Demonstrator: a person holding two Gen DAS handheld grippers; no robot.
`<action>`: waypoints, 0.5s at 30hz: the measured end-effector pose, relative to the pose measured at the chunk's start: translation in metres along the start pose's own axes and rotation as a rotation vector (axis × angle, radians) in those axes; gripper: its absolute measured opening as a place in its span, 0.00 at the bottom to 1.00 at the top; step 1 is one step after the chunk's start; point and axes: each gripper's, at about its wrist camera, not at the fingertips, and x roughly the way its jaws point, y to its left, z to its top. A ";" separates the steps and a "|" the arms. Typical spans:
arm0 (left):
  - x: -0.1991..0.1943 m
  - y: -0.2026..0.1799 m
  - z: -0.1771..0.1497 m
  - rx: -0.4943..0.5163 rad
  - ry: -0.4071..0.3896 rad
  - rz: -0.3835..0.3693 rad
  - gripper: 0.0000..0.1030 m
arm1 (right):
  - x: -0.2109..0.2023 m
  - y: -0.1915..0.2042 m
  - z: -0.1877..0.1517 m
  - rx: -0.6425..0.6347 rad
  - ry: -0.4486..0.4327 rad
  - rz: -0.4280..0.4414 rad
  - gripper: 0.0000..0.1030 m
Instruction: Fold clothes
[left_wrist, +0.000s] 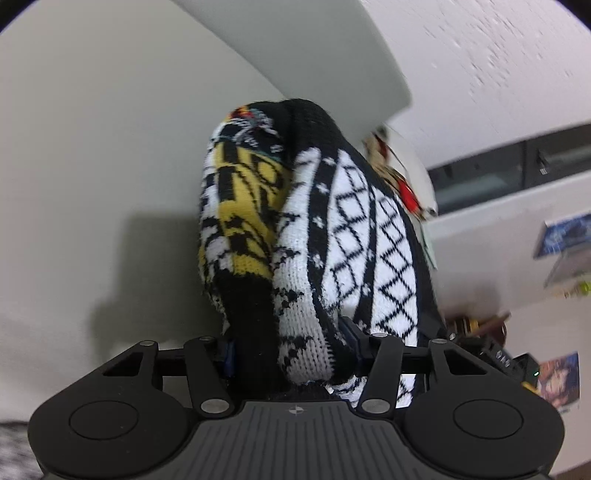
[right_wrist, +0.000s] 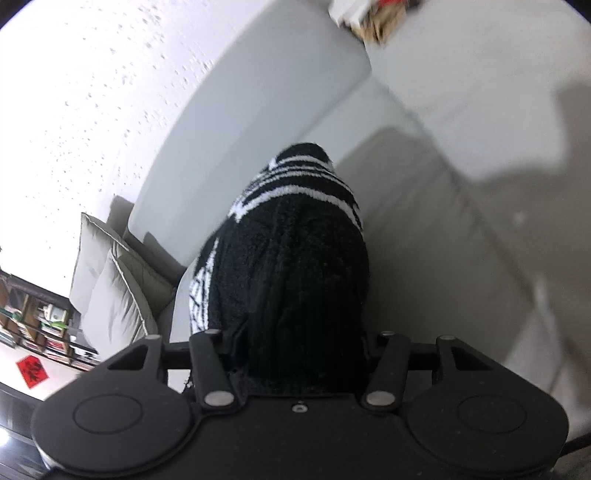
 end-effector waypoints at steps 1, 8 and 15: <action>0.010 -0.007 -0.003 0.011 0.009 -0.013 0.49 | -0.010 0.000 0.003 -0.012 -0.015 -0.007 0.50; 0.105 -0.071 -0.023 0.065 0.061 -0.111 0.48 | -0.081 -0.021 0.041 -0.110 -0.138 -0.121 0.50; 0.208 -0.178 -0.049 0.283 0.125 -0.116 0.48 | -0.155 -0.097 0.076 -0.054 -0.250 -0.172 0.50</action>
